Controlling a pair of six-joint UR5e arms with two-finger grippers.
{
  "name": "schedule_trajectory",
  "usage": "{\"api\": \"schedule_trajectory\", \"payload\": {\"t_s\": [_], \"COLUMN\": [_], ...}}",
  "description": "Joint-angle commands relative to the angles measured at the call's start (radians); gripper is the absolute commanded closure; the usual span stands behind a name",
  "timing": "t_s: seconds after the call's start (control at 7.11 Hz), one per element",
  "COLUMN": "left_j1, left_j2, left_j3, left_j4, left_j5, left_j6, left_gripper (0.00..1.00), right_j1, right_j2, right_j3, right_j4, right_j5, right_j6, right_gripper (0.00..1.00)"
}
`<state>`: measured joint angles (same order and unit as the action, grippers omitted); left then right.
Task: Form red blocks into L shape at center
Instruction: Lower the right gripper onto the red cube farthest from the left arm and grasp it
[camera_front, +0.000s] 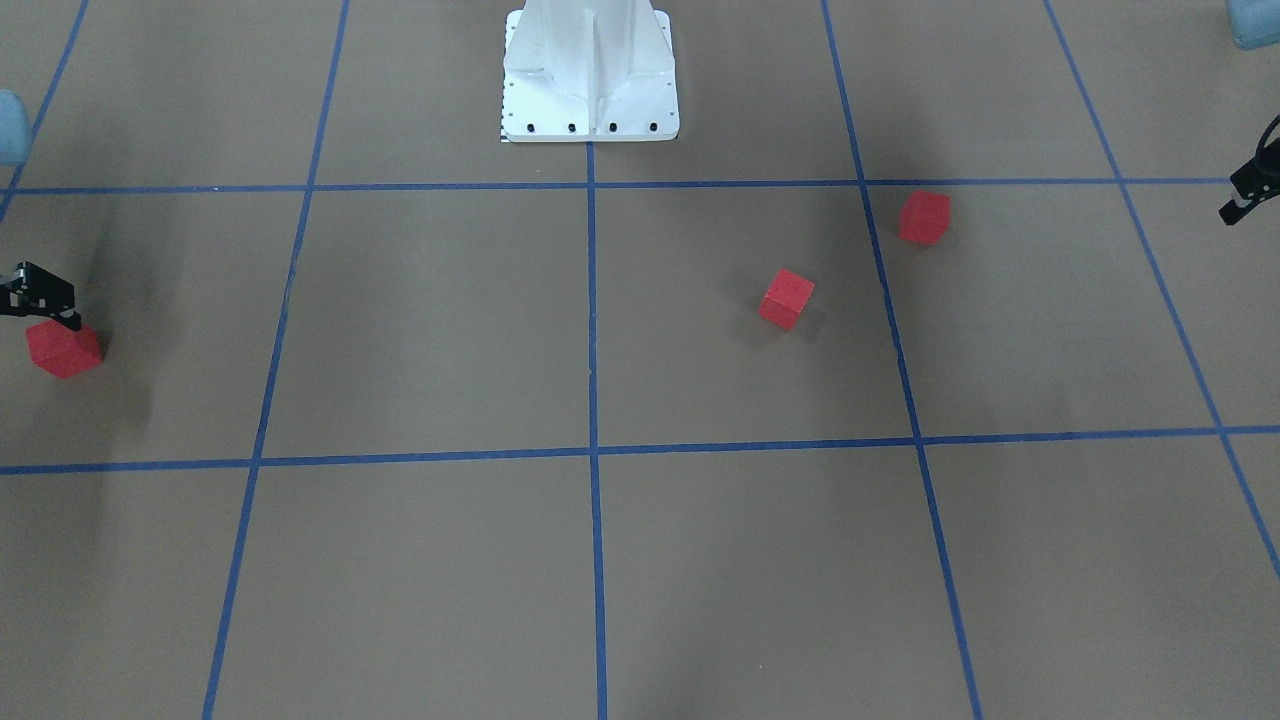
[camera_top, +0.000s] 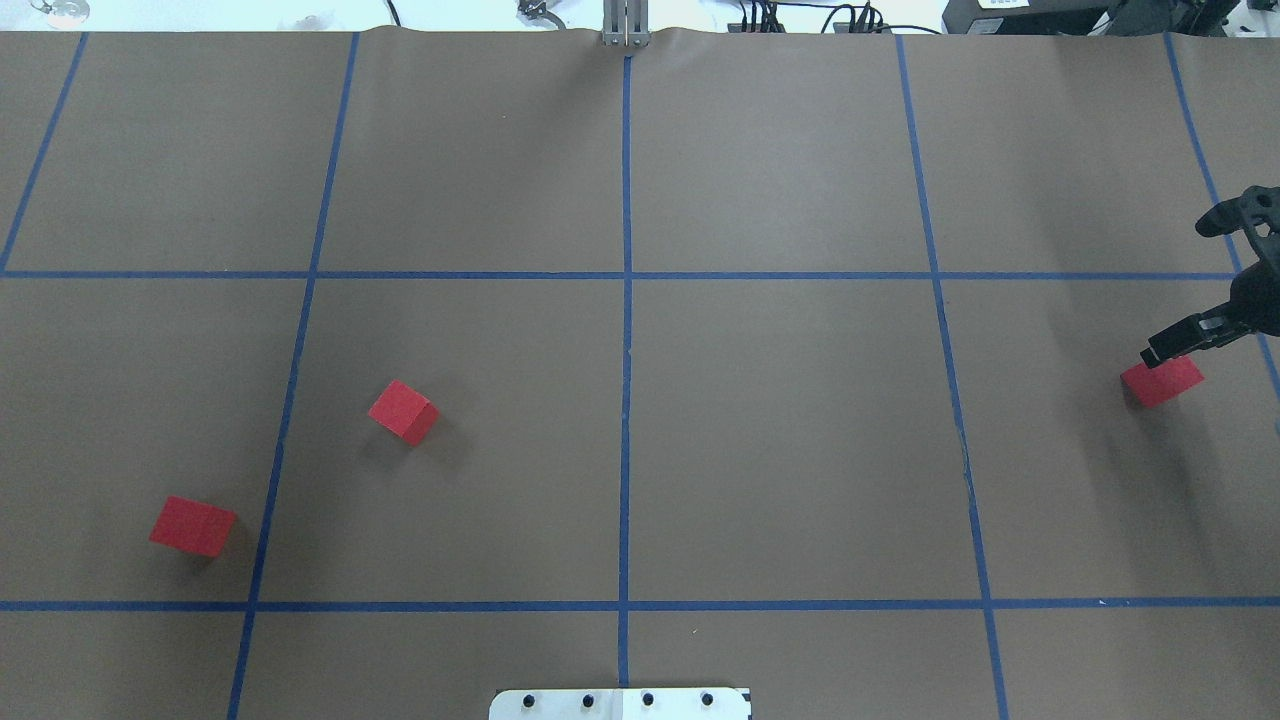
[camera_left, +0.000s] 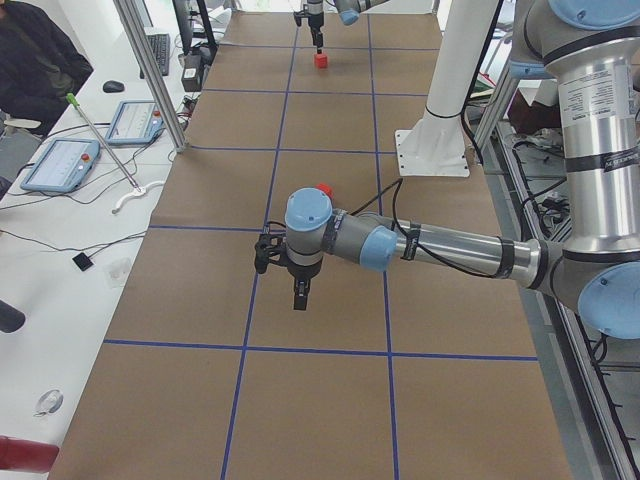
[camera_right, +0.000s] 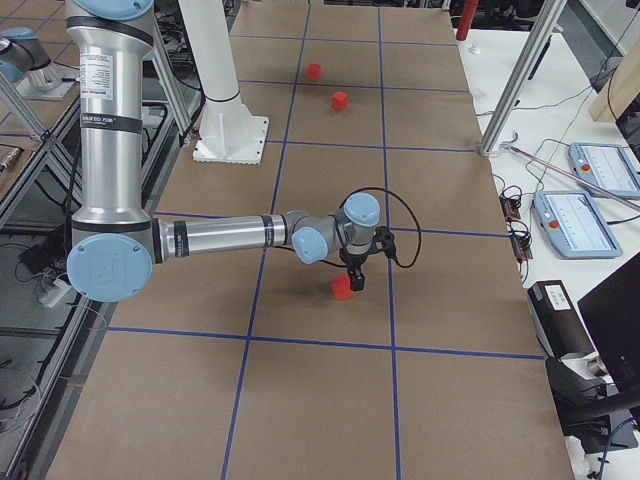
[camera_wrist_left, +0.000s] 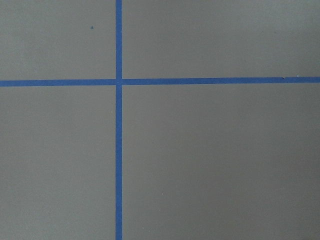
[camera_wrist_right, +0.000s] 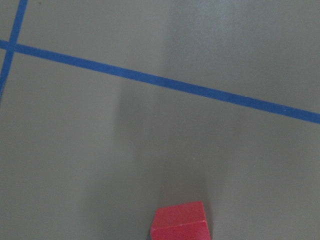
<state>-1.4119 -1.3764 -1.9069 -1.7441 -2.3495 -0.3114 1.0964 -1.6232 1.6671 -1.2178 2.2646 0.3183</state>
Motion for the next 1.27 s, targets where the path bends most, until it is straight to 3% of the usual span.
{"api": "schedule_trajectory", "payload": {"t_s": [0.0, 0.56, 0.7, 0.84, 0.98, 1.12], "left_j1": [0.001, 0.001, -0.001, -0.001, 0.001, -0.001], "left_j2": [-0.001, -0.001, -0.001, 0.0, -0.001, -0.001], "left_j3": [-0.001, -0.009, -0.012, -0.012, -0.014, -0.014], "left_j4": [0.0, 0.0, 0.0, 0.001, 0.001, 0.001], "left_j5": [-0.004, -0.004, -0.004, -0.004, -0.004, -0.004], "left_j6": [0.0, 0.0, 0.0, 0.0, -0.002, -0.002], "left_gripper": [0.0, 0.0, 0.0, 0.0, 0.0, 0.0], "right_j1": [-0.032, -0.075, -0.091, -0.092, -0.092, -0.09], "right_j2": [-0.013, -0.015, -0.011, -0.007, 0.005, 0.034], "right_j3": [-0.009, -0.044, -0.058, -0.066, -0.067, -0.047], "right_j4": [-0.002, 0.001, 0.006, 0.014, 0.014, 0.003], "right_j5": [-0.033, -0.085, -0.086, -0.086, -0.085, -0.073], "right_j6": [-0.004, -0.005, -0.002, -0.002, -0.004, 0.008], "right_gripper": [0.0, 0.01, 0.13, 0.75, 1.0, 1.0]}}
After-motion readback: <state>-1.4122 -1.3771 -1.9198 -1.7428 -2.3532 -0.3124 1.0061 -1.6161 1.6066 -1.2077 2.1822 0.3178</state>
